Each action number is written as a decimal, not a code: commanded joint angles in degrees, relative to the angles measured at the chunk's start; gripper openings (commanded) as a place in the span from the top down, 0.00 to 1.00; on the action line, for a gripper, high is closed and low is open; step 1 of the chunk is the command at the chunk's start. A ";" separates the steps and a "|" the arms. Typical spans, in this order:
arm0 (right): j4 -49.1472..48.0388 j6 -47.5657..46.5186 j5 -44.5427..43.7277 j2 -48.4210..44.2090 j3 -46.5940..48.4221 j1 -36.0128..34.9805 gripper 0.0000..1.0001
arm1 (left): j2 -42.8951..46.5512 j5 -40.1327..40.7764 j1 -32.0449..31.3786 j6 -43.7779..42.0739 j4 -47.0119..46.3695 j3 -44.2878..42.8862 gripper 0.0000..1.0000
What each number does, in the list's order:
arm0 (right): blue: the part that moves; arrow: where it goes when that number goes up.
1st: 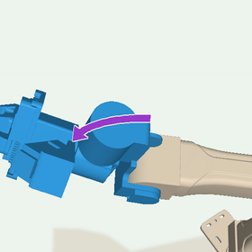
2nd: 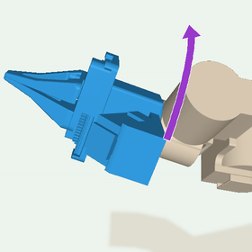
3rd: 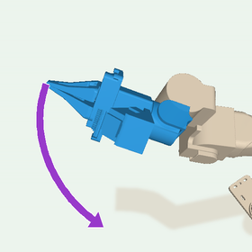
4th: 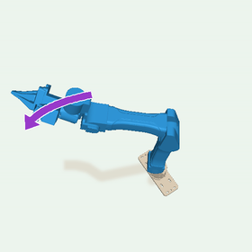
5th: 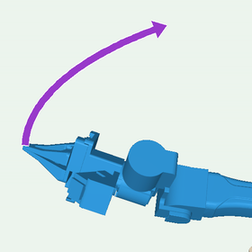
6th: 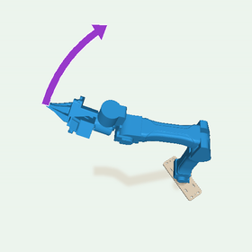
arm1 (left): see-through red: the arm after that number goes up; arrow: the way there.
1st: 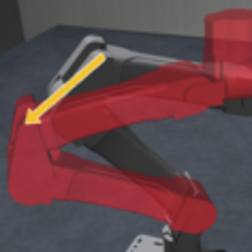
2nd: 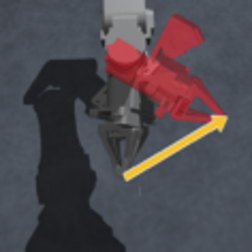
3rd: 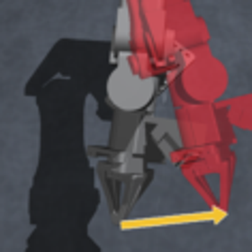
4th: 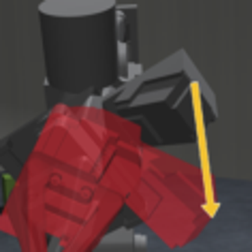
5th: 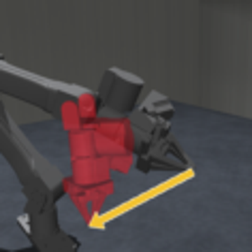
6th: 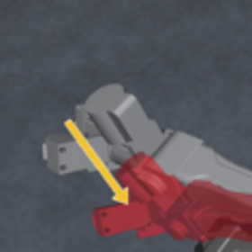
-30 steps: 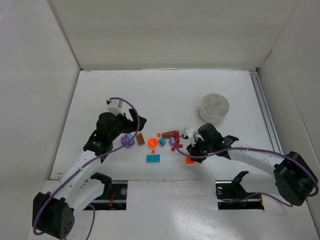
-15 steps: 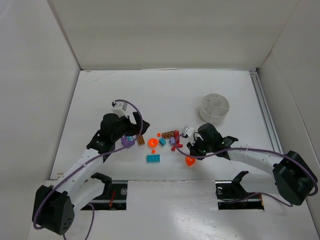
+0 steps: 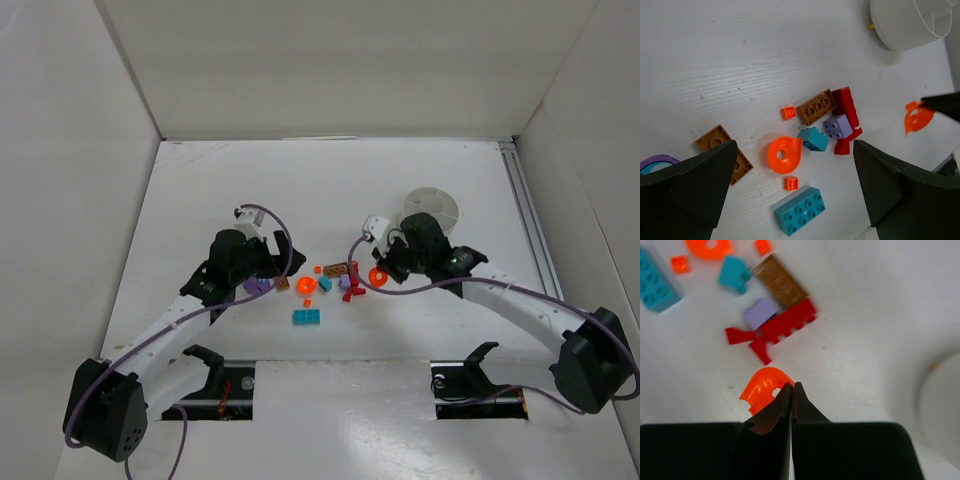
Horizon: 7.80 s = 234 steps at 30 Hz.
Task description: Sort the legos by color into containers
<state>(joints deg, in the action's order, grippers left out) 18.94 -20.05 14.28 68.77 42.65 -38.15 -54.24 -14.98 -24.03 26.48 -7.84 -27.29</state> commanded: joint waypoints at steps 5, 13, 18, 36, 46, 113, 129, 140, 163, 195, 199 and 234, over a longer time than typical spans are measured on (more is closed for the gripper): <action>5.93 -5.35 -22.69 -4.44 15.59 7.82 1.00 | -0.61 3.99 -1.37 2.88 0.98 -0.22 0.00; 4.62 -6.48 -41.69 3.01 25.36 10.47 1.00 | -5.43 4.70 -1.90 3.40 3.00 -1.45 0.00; 4.62 -7.02 -46.01 10.76 30.29 10.47 1.00 | -7.72 8.56 -4.70 3.93 5.10 -2.59 0.01; 3.47 -8.68 -52.42 24.30 32.58 6.25 1.00 | -13.88 10.59 -7.08 2.88 6.25 -4.97 0.18; 5.75 -9.21 -54.10 27.29 34.25 4.58 0.69 | -13.35 10.59 -7.60 2.88 7.40 -5.49 0.21; 12.25 -2.98 -42.49 -25.09 7.00 16.88 0.00 | -21.51 16.30 -12.69 -3.97 4.41 -28.74 1.00; 19.29 -0.69 -48.03 -29.75 7.53 17.94 0.00 | -67.11 9.98 -22.81 -13.65 9.85 -82.47 1.00; 19.29 -0.16 -48.03 -29.13 7.53 17.94 0.00 | -70.82 7.26 -23.43 -14.79 3.45 -81.53 1.00; 19.29 -0.16 -48.03 -28.61 7.53 17.94 0.00 | -70.84 5.75 -23.43 -18.83 4.85 -79.67 0.64; -9.97 -21.96 -0.15 13.20 17.89 -4.91 0.16 | -4.13 36.26 -8.42 12.96 17.76 -12.89 0.00; -9.97 -21.96 3.63 23.58 24.31 -7.11 0.24 | -1.23 32.12 -3.04 13.69 17.60 -9.11 0.00; -9.97 -14.75 -6.72 42.06 29.42 -11.33 0.39 | 4.49 36.78 -1.37 16.41 17.15 -4.53 0.00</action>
<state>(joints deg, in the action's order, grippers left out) 11.03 -36.10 8.36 110.39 70.76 -49.15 -51.09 21.45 -25.63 42.50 10.31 -32.21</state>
